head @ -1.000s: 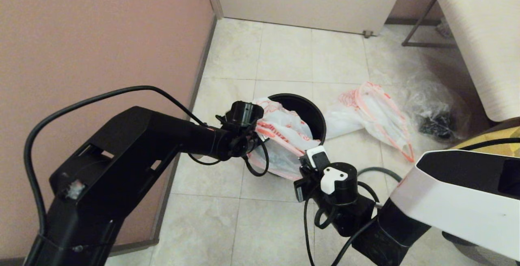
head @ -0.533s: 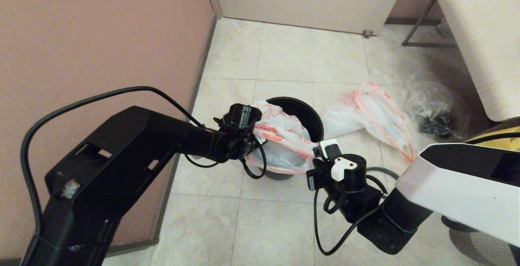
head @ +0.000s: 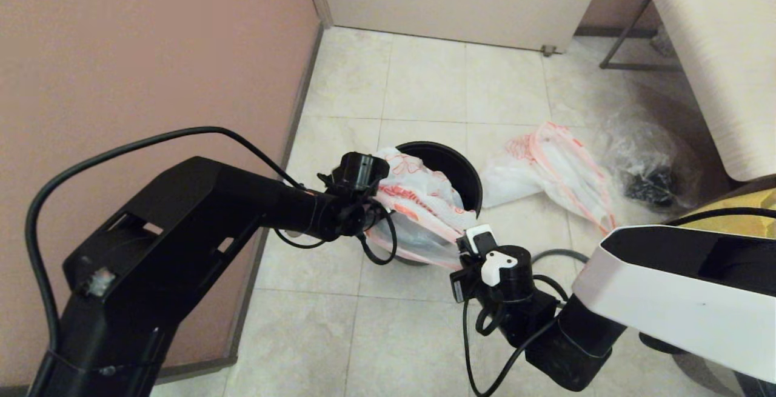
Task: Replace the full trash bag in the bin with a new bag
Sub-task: Put the new garbage bag on the trash can
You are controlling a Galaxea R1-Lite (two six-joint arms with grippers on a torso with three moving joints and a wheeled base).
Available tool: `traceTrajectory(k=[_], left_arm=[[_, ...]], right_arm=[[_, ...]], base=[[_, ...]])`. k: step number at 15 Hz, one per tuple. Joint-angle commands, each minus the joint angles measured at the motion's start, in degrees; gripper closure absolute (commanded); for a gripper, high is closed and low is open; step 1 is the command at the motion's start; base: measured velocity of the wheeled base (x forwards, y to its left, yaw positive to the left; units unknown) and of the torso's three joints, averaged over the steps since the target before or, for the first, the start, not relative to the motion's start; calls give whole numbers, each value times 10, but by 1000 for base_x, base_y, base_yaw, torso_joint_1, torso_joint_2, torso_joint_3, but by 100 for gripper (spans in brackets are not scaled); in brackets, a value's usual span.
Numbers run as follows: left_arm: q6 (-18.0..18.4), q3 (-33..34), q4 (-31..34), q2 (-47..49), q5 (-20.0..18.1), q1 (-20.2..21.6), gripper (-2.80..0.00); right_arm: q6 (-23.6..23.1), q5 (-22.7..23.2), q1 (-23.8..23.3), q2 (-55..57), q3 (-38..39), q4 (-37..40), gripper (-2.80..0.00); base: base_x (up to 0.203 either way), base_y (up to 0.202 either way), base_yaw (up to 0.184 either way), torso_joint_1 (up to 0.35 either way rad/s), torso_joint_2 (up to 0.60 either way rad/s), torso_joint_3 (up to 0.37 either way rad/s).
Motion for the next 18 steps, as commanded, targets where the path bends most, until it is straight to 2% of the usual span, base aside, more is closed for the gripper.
traceTrajectory(k=[1, 5, 10, 18], left_arm=[[-5, 4, 0, -5, -6, -1, 0], [-14, 18, 2, -11, -10, -2, 0], [-14, 53, -5, -11, -8, 2, 0], [-11, 115, -41, 4, -17, 5, 0]], right_arm=[[-1, -1, -1, 17, -16, -3, 0], [-2, -1, -29, 28, -74, 9, 0], [-2, -2, -67, 30, -75, 7, 0], [0, -2, -75, 45, -104, 8, 0]], base=[[0, 0, 0, 0, 0, 0], [0, 0, 0, 0, 0, 0], [0, 0, 0, 0, 0, 0], [0, 0, 0, 0, 0, 0]])
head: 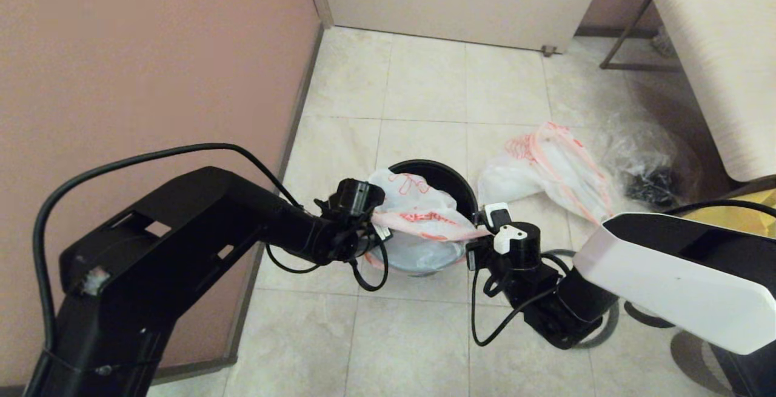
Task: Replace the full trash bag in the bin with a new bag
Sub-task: Put the new garbage bag on the trash can
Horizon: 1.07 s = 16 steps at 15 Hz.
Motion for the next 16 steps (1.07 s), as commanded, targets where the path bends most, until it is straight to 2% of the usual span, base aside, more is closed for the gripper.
traceTrajectory(k=[1, 7, 11, 16], left_arm=[[-2, 5, -1, 9, 1, -1, 0], [1, 3, -8, 19, 1, -2, 0], [1, 6, -6, 19, -5, -6, 0], [1, 14, -4, 16, -19, -11, 0]], right_arm=[[1, -1, 2, 1, -5, -4, 0], [36, -1, -5, -48, 38, -21, 0], [36, 1, -8, -36, 0, -18, 0], [35, 12, -14, -36, -54, 21, 0]], base=[[0, 0, 0, 0, 0, 0], [0, 0, 0, 0, 0, 0], [0, 0, 0, 0, 0, 0], [0, 0, 0, 0, 0, 0]])
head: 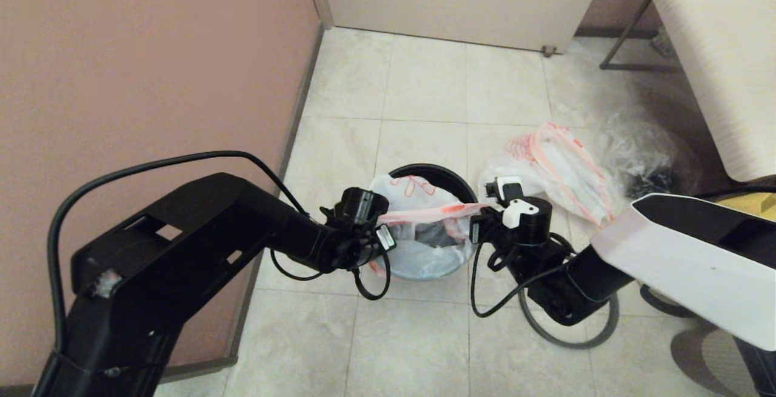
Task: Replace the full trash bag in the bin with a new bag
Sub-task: Put the new garbage bag on the trash can
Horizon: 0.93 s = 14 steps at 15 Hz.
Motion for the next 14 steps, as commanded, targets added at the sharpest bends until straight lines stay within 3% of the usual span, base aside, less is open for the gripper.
traceTrajectory(k=[1, 10, 12, 14], left_arm=[[-2, 1, 0, 2, 1, -2, 0], [-1, 6, 1, 3, -13, -8, 0], [-1, 3, 1, 5, -15, -8, 0], [-1, 1, 1, 4, -15, -9, 0]], right_arm=[[0, 0, -1, 1, -21, 8, 0], [-1, 15, -4, 6, -115, 89, 0], [1, 15, -2, -8, -105, 89, 0], [13, 15, 4, -52, -47, 87, 0]], base=[[0, 0, 0, 0, 0, 0], [0, 0, 0, 0, 0, 0], [0, 0, 0, 0, 0, 0], [0, 0, 0, 0, 0, 0]])
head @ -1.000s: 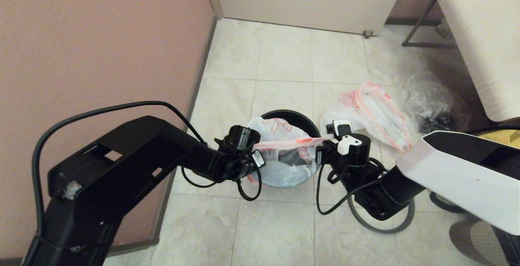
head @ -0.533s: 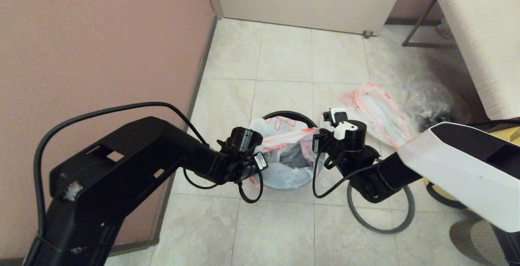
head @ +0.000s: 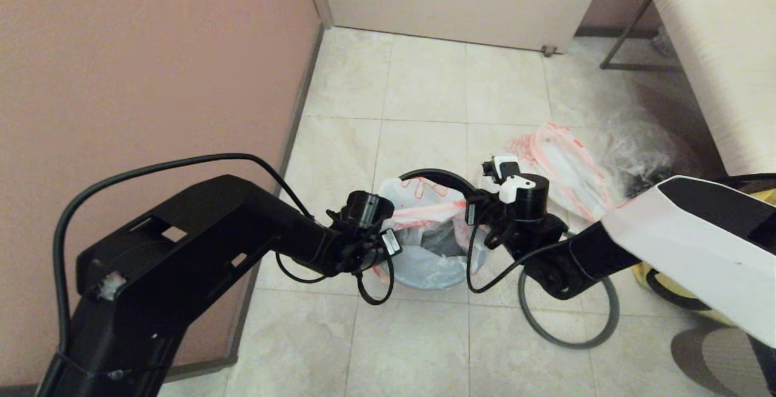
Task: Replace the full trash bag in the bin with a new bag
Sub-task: Put the new garbage bag on the trash can
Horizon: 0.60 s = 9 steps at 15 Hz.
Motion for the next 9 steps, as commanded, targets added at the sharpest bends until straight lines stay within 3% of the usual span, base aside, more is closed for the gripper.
traceTrajectory(k=[1, 4, 9], left_arm=[[-3, -1, -2, 2, 1, -1, 0], [-3, -2, -2, -1, 1, -1, 0], [-3, -3, -2, -1, 2, -5, 0]], right_arm=[[7, -2, 10, -52, 52, -4, 0], [15, -4, 36, -118, 159, -2, 0], [42, -4, 87, -135, 195, 20, 0]], base=[[0, 0, 0, 0, 0, 0], [0, 0, 0, 0, 0, 0], [0, 0, 0, 0, 0, 0]])
